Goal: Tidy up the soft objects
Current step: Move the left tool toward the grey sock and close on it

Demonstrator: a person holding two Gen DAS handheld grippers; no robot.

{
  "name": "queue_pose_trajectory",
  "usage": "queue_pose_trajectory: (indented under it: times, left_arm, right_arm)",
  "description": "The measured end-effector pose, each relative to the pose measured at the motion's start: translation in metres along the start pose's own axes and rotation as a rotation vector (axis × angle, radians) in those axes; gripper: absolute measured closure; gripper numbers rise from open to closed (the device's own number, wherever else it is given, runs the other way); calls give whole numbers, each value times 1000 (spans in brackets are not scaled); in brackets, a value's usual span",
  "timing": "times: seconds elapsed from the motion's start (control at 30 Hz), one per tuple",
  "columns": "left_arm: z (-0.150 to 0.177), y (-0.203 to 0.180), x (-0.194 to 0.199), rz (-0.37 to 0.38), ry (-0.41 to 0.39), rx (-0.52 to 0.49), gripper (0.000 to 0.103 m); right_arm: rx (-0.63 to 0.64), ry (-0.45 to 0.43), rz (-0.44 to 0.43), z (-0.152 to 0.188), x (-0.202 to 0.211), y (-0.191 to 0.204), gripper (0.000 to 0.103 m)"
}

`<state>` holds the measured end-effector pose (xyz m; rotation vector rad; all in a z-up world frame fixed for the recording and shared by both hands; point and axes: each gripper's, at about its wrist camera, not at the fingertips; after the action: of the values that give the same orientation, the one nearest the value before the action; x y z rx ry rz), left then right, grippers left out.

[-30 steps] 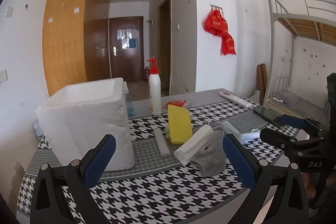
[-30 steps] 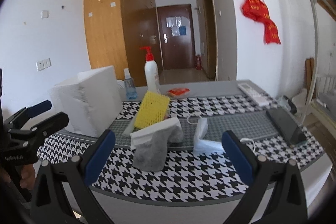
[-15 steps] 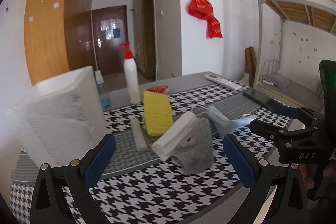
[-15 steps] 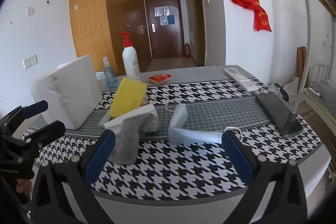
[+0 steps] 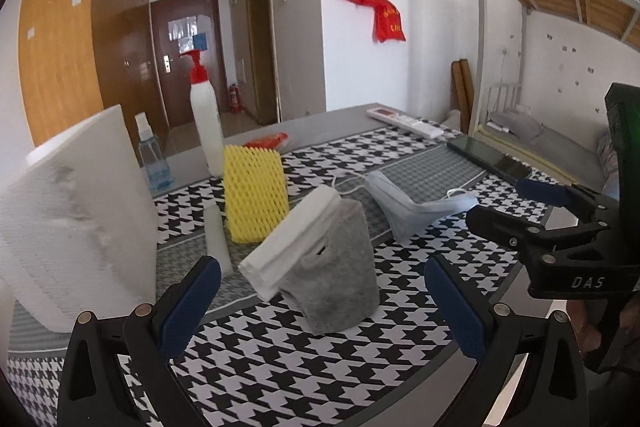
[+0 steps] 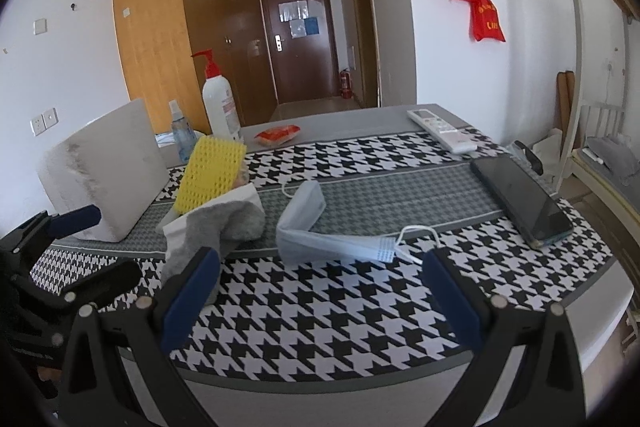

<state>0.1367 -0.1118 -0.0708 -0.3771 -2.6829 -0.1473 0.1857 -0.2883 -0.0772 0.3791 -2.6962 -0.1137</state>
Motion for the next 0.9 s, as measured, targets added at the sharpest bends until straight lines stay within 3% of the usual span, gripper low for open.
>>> queue_pose_trajectory:
  times: [0.33, 0.8, 0.9]
  left_arm:
    - [6, -8, -29, 17, 72, -1, 2]
    - [7, -14, -60, 35, 167, -12, 25]
    - [7, -15, -66, 26, 191, -17, 35]
  right_arm:
    - [14, 32, -5, 1, -15, -10, 1]
    - [55, 58, -25, -2, -31, -12, 1]
    - [76, 58, -36, -5, -33, -8, 1]
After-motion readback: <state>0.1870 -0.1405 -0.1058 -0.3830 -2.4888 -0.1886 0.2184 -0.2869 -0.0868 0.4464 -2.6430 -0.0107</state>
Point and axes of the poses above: each gripper's, at about its wrist camera, not at the fingertips, and x roughly against the way its jaws point, y to its left, z to its underside, and after that the axes turned 8 degrees about -y, right-handed
